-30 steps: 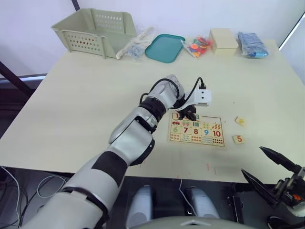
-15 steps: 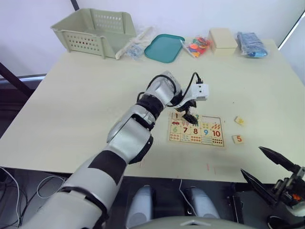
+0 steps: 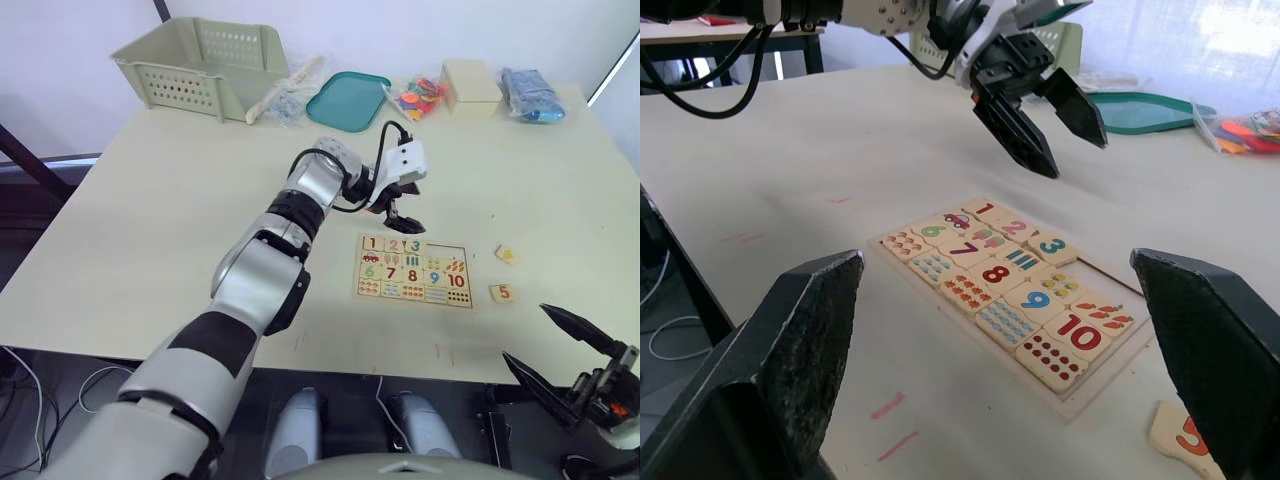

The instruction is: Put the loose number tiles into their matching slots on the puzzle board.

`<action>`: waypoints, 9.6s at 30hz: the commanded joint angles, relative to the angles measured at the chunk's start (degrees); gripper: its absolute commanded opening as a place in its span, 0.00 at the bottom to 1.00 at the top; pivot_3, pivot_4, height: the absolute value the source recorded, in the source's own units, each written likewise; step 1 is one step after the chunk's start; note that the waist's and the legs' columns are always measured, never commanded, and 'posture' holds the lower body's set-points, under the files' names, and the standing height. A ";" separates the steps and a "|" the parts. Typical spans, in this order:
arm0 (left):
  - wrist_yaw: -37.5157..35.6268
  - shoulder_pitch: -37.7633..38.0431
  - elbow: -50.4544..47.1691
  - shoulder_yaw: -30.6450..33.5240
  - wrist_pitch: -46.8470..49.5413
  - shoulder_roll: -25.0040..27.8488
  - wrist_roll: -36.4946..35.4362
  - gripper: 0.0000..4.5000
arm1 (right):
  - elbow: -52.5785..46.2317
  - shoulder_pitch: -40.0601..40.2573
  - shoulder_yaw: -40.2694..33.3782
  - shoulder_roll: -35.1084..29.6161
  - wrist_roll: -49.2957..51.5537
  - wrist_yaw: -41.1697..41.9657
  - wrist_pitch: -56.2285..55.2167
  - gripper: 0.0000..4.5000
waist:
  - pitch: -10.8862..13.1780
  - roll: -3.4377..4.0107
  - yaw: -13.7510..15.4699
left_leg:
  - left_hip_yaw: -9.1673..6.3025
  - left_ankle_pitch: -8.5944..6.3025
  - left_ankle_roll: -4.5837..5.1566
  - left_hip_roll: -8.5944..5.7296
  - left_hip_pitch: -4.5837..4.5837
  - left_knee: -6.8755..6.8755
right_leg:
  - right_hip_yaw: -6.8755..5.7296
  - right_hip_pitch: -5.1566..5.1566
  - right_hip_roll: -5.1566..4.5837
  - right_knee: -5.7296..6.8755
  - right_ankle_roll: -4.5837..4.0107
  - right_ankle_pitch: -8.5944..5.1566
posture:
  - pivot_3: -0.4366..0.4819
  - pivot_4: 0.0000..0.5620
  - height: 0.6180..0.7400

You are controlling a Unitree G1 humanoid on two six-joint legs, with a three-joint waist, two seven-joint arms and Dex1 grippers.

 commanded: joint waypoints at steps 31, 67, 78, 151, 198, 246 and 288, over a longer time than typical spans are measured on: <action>10.67 1.23 5.90 -2.78 -5.84 -3.47 9.14 0.02 | -1.95 5.33 -2.32 1.83 1.06 -0.05 -3.28 1.00 | 0.00 0.00 0.03 | -0.02 0.00 0.00 0.00 0.00 -0.01 | 0.00 0.00 0.02 0.00 0.00 0.00 | 0.48 0.27 1.00; 8.12 2.20 6.03 -3.30 -5.32 -3.46 11.21 0.02 | -2.65 6.07 -1.57 2.32 0.69 -0.40 -3.51 1.00 | -0.01 0.01 0.02 | -0.02 0.00 0.00 0.00 0.01 -0.01 | 0.00 0.01 0.01 0.00 0.00 0.00 | 0.48 0.27 1.00; 7.32 2.33 5.77 -3.29 -5.43 -3.20 11.19 0.02 | -2.44 5.78 -1.54 2.04 0.80 -0.24 -3.31 1.00 | -0.01 0.01 0.03 | -0.02 0.00 0.00 0.00 0.01 0.00 | 0.00 0.01 0.01 0.00 0.00 0.00 | 0.48 0.27 1.00; 17.11 33.89 -63.20 25.22 32.35 11.10 -26.90 0.02 | 0.44 -5.84 -3.86 -4.88 0.52 -10.80 7.64 1.00 | -0.08 0.16 -1.12 | -0.43 0.03 -0.04 0.11 0.05 0.02 | -0.04 0.04 -0.06 0.12 -0.02 0.01 | 0.48 0.27 1.00; 10.20 80.95 -84.26 28.48 25.14 32.38 -41.86 0.99 | 21.86 -19.48 -10.79 -18.23 3.05 7.18 21.60 1.00 | -0.25 0.39 -1.51 | -0.44 0.06 -0.12 0.12 0.26 -0.12 | -0.15 0.23 -0.17 0.03 -0.03 -0.01 | 0.48 0.27 1.00; -7.16 75.37 -76.85 27.57 11.84 32.91 -48.48 0.99 | 73.54 -74.52 25.50 -24.43 -28.59 17.28 10.22 1.00 | -0.19 0.49 -1.62 | 0.12 0.07 -0.12 0.12 0.24 -0.14 | -0.05 0.15 -0.17 0.01 -0.04 0.02 | 0.48 0.27 1.00; -9.76 75.52 -74.24 27.39 9.06 32.38 -47.76 1.00 | 92.50 -80.08 24.39 -23.12 -34.95 19.67 1.67 0.63 | -0.12 0.60 -1.70 | 0.21 0.07 -0.12 0.14 0.29 -0.16 | -0.03 0.16 -0.28 0.02 -0.04 0.02 | 0.48 0.27 1.00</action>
